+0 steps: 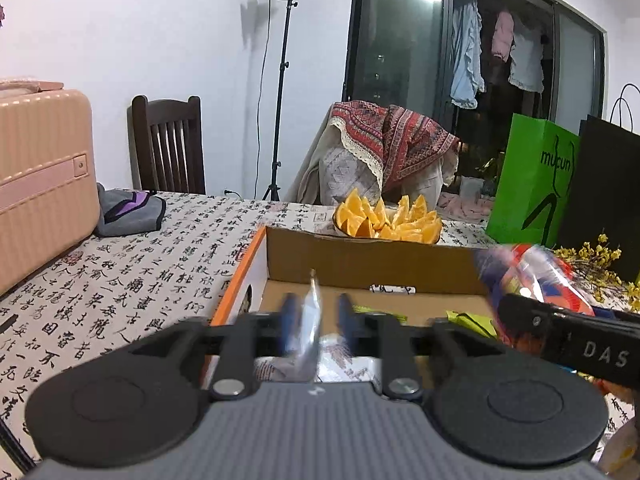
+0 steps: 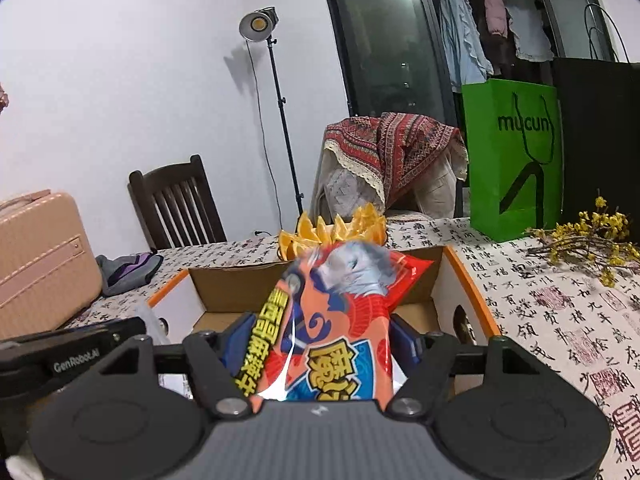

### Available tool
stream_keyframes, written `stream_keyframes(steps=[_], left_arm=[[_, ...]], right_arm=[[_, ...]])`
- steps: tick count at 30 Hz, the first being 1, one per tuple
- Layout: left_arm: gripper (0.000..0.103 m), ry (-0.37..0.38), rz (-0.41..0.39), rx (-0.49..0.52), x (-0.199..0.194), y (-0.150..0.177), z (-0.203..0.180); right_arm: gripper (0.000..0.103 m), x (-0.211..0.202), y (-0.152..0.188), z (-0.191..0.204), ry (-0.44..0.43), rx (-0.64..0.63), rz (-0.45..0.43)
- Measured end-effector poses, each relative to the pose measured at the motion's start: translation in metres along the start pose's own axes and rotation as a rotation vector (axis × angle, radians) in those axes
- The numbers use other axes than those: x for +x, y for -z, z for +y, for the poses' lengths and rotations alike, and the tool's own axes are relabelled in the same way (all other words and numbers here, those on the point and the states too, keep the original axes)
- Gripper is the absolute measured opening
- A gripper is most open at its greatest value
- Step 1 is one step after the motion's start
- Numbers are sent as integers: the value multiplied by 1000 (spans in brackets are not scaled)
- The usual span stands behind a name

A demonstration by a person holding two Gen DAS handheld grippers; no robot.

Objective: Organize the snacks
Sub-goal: 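Carry the candy bag and white sachet over the box, then open both grippers to release the packets into the box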

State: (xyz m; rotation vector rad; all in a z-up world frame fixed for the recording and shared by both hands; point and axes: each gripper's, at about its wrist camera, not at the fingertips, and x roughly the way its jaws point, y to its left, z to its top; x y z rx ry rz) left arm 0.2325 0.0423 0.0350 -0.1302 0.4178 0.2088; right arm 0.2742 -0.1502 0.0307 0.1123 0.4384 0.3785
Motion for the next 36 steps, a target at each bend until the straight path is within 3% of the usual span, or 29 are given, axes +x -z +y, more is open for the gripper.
stream_keyframes(steps=[1, 2, 3, 4, 7, 36], left_arm=[[71, -9, -6, 0, -2, 1, -1], [81, -21, -21, 0, -4, 2, -2], [96, -29, -39, -2, -8, 2, -2], [103, -36, -61, -6, -11, 2, -2], [103, -39, -89, -17, -18, 1, -1], [103, -21, -28, -88, -25, -3, 14]], right_arm=[[85, -1, 0, -2, 3, 6, -2], [97, -3, -1, -4, 8, 19, -7], [102, -5, -1, -6, 13, 32, -12], [103, -7, -2, -9, 14, 41, -17], [103, -8, -3, -13, 18, 65, -18], [103, 7, 5, -18, 77, 76, 73]])
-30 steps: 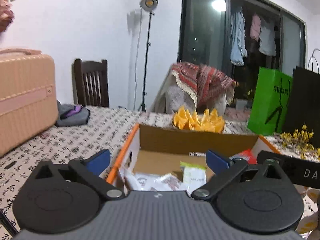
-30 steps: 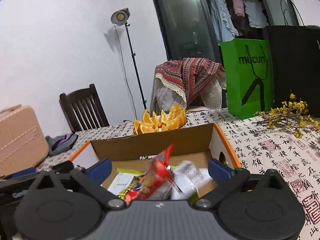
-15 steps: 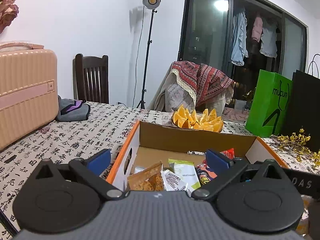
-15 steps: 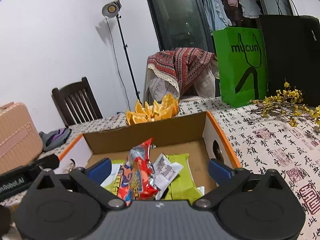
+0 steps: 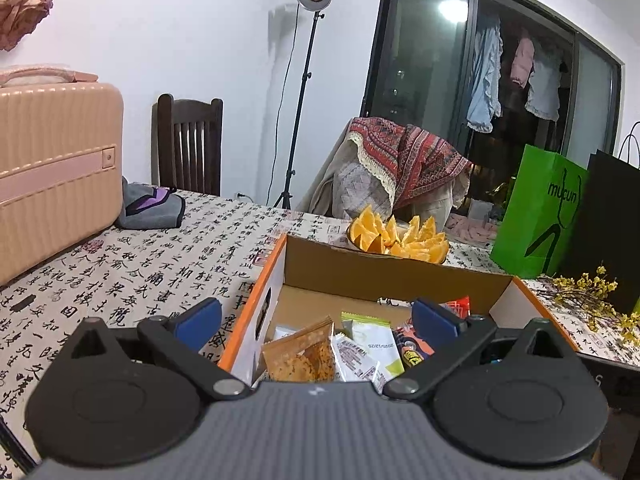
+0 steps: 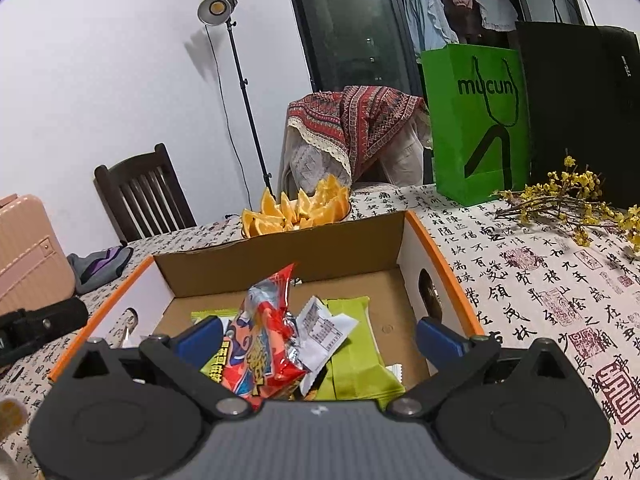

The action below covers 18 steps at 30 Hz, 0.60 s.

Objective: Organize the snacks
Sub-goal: 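Open both grippers to release the packets into the box, then move both grippers back to the remaining snack pile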

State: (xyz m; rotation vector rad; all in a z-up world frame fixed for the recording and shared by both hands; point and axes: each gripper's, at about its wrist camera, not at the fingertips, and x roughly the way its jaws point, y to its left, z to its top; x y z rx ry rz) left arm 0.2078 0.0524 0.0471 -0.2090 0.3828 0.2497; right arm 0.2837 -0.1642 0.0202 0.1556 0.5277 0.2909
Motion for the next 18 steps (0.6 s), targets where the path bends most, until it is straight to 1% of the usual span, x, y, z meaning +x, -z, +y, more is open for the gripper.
stream_keyframes(steps=[4, 12, 18], left_arm=[[103, -8, 23, 1, 2, 1, 0], [103, -4, 22, 7, 0, 2, -1], [103, -22, 28, -5, -5, -1, 0]], right_arm=[[103, 0, 0, 0, 4, 1, 2], [103, 0, 0, -4, 0, 25, 16], [103, -2, -1, -4, 8, 28, 7]])
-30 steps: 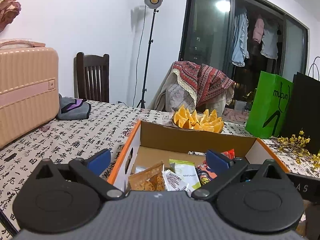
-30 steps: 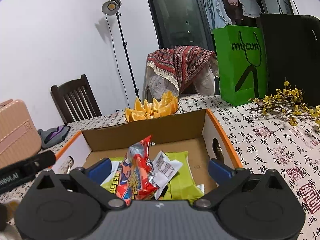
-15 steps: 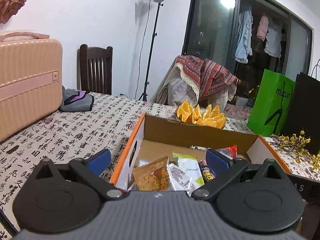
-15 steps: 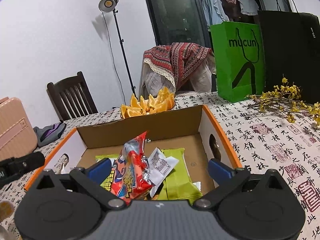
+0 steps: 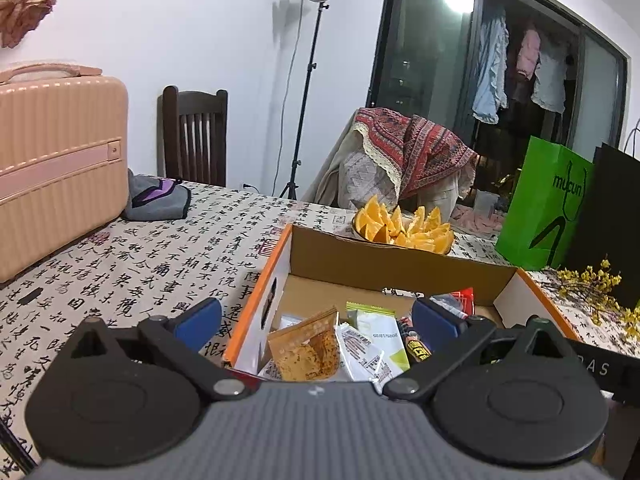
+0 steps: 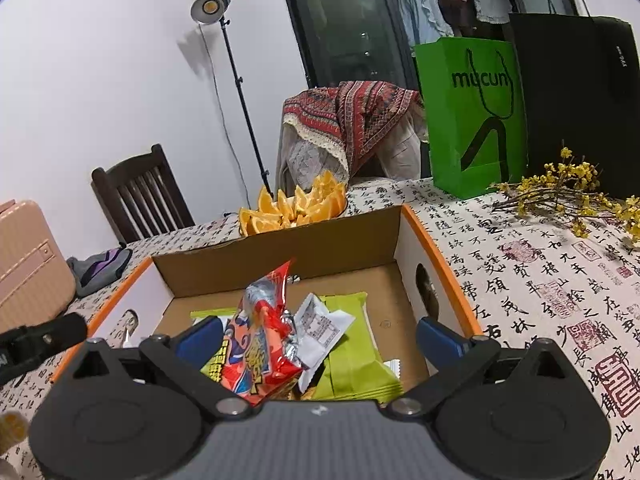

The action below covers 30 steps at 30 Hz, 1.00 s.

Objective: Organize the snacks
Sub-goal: 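Move both grippers back to the remaining snack pile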

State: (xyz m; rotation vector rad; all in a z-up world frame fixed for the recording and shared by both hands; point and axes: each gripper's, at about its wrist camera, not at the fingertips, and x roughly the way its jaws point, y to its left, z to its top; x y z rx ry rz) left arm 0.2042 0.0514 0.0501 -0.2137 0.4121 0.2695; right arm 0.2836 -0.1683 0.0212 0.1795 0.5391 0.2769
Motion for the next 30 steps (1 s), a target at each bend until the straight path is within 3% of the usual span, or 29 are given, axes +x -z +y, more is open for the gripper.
stream_keyframes(steps=[3, 10, 21, 30], left_arm=[[103, -12, 0, -14, -11, -1, 2], [103, -7, 14, 15, -41, 12, 6], [103, -8, 78, 34, -78, 52, 22], [103, -9, 81, 27, -100, 63, 32]], right_arm=[[103, -7, -4, -3, 38, 25, -5], [103, -42, -1, -8, 32, 21, -12], [103, -92, 37, -16, 43, 0, 6], [103, -127, 70, -23, 72, -63, 2]])
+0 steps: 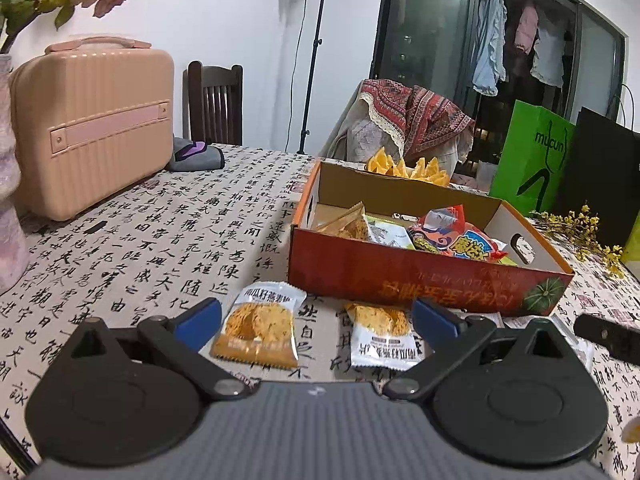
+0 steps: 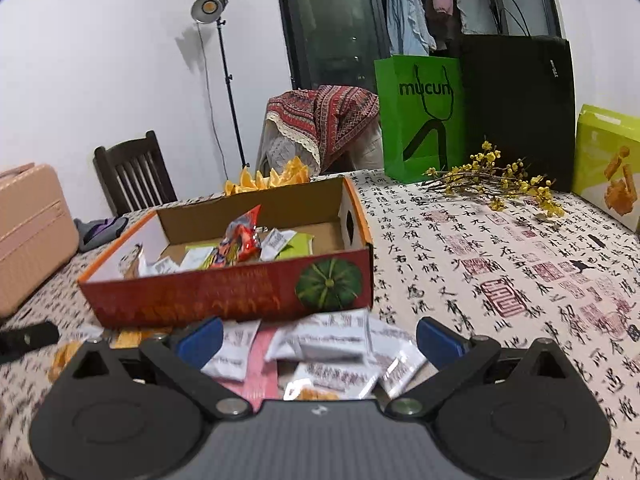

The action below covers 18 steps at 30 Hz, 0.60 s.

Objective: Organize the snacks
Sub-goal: 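Move both grippers back to the remaining snack pile, then grasp the orange cracker packet with the right gripper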

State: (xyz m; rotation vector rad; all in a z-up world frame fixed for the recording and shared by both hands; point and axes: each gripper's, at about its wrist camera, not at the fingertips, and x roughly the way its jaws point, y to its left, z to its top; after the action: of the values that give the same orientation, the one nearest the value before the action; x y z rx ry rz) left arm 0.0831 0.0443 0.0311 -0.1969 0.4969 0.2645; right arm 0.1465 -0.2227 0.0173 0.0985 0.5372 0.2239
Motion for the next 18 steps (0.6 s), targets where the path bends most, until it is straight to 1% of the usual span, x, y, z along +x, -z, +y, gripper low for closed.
stream_keyframes(steps=[6, 11, 13, 18], left_arm=[[103, -1, 5, 8, -12, 10, 4], [103, -9, 19, 14, -14, 17, 8], [103, -8, 25, 11, -14, 19, 10], [103, -8, 42, 11, -12, 21, 12]], right_arm=[[103, -11, 20, -2, -42, -49, 23], [103, -5, 30, -5, -46, -34, 64], [103, -1, 33, -4, -35, -33, 84], [103, 24, 31, -2, 38, -15, 144]])
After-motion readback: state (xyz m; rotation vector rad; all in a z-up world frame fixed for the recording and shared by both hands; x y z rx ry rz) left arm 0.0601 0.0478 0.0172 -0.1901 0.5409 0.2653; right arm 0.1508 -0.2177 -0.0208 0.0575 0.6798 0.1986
